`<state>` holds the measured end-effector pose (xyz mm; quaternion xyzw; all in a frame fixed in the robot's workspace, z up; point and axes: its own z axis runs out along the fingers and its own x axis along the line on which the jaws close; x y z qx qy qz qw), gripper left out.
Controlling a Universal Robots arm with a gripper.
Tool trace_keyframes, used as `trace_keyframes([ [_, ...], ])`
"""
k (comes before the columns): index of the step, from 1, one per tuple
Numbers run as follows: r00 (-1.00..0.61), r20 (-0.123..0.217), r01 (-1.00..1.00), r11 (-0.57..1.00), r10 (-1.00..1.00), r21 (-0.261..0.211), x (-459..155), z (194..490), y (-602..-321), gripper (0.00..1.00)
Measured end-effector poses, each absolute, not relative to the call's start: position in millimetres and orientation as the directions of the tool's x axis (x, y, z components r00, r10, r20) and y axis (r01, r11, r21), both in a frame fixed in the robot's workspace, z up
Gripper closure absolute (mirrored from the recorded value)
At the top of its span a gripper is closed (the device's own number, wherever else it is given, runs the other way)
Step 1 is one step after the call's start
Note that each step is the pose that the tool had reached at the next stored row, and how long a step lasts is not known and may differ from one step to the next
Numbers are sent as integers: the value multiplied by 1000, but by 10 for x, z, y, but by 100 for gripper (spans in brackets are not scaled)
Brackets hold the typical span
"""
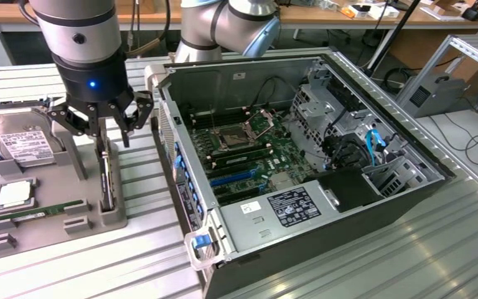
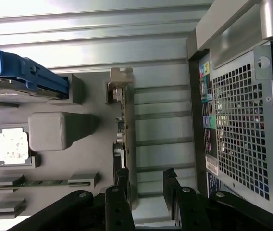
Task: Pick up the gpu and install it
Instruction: 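Pick up the gpu and move the gpu toward the slot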
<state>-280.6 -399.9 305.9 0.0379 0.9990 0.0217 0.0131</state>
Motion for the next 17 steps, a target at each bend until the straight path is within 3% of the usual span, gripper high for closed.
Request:
trace_keyframes([
  [17,-997,-24,75,996,76,44,-2813,2969,-4001,58],
])
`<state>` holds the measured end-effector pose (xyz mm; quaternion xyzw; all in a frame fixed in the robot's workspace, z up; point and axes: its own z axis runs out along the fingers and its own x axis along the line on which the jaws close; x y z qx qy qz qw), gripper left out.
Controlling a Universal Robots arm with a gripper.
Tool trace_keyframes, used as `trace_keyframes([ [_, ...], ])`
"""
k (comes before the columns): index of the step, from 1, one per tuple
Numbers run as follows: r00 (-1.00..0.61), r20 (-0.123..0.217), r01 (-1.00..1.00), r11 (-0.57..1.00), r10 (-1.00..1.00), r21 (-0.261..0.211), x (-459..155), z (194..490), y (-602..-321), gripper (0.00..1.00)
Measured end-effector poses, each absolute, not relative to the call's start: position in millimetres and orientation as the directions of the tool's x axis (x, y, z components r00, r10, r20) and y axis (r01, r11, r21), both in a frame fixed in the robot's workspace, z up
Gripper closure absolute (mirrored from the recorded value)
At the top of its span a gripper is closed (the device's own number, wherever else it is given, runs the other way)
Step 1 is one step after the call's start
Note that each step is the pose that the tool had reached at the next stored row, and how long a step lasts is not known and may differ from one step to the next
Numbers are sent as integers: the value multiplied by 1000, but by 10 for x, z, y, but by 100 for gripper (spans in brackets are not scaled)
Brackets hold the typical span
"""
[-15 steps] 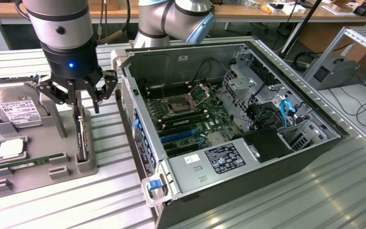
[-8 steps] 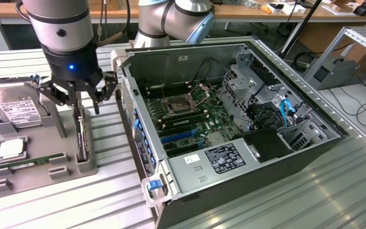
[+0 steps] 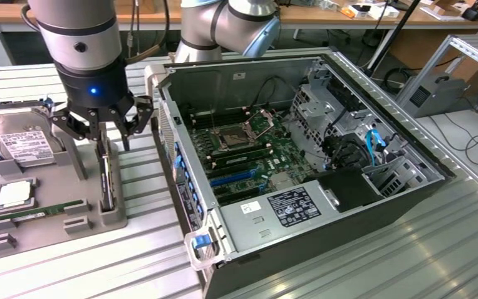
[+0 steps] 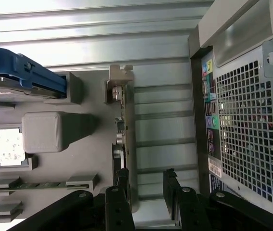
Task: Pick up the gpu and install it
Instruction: 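Pick up the gpu and move the gpu toward the slot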
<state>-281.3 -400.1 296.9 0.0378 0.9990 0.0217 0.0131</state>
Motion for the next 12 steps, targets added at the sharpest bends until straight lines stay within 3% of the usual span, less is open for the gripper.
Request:
trace_keyframes([
  [12,-997,-24,75,996,76,44,-2955,2823,-4025,58],
])
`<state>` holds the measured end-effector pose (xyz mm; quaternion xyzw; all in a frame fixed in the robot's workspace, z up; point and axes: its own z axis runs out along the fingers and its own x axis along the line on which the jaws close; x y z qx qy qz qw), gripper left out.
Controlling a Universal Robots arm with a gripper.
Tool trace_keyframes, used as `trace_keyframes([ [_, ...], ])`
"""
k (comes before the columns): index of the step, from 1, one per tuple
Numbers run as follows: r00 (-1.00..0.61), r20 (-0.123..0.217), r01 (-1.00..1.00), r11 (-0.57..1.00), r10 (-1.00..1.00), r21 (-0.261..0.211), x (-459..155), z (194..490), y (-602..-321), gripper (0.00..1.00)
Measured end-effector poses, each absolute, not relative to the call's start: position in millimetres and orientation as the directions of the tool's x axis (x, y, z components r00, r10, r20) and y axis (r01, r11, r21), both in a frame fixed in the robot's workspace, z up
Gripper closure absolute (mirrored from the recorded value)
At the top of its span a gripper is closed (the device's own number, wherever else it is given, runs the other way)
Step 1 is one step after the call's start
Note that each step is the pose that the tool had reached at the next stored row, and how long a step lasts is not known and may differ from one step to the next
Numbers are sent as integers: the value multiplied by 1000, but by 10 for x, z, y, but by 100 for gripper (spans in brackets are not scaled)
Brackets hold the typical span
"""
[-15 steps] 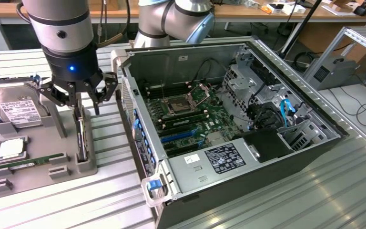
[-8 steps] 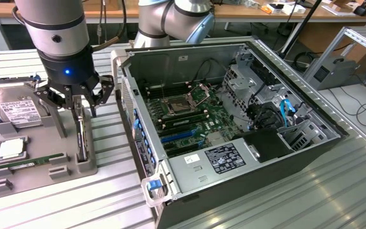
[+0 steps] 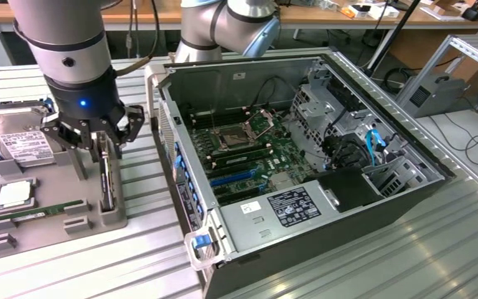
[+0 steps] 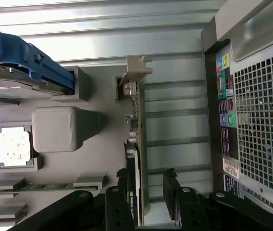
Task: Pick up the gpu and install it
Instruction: 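Pick up the gpu and move the gpu toward the slot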
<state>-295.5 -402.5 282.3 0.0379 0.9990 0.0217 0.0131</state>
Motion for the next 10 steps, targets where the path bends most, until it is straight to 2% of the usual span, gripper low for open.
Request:
trace_keyframes([
  [10,-997,-25,75,996,76,44,-3017,2689,-4036,58],
])
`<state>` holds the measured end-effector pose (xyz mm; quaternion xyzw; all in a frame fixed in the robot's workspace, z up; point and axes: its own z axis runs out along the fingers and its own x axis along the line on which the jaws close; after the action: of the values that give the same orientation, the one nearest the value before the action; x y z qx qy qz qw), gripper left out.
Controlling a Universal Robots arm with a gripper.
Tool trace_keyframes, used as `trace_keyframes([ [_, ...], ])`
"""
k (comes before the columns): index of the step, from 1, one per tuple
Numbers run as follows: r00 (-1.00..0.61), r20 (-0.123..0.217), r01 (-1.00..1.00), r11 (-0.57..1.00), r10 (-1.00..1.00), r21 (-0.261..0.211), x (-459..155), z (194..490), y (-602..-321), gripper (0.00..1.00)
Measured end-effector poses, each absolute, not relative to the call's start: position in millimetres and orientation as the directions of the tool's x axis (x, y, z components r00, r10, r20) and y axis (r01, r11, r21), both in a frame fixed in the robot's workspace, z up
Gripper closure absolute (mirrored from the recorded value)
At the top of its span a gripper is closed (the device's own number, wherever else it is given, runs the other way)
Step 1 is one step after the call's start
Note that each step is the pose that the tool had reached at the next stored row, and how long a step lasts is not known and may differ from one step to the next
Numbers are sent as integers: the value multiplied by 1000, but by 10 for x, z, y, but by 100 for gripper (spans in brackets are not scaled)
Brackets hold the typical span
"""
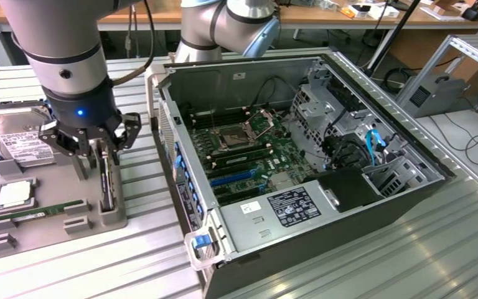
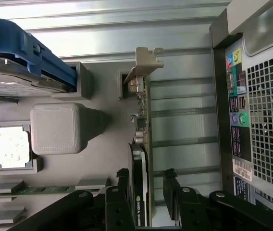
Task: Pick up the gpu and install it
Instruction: 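Pick up the gpu and move the gpu toward the slot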
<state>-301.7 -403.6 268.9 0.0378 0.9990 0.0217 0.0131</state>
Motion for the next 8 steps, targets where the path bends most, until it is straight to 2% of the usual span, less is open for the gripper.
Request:
trace_keyframes([
  [8,-997,-24,75,996,76,44,-3023,2590,-4037,58],
])
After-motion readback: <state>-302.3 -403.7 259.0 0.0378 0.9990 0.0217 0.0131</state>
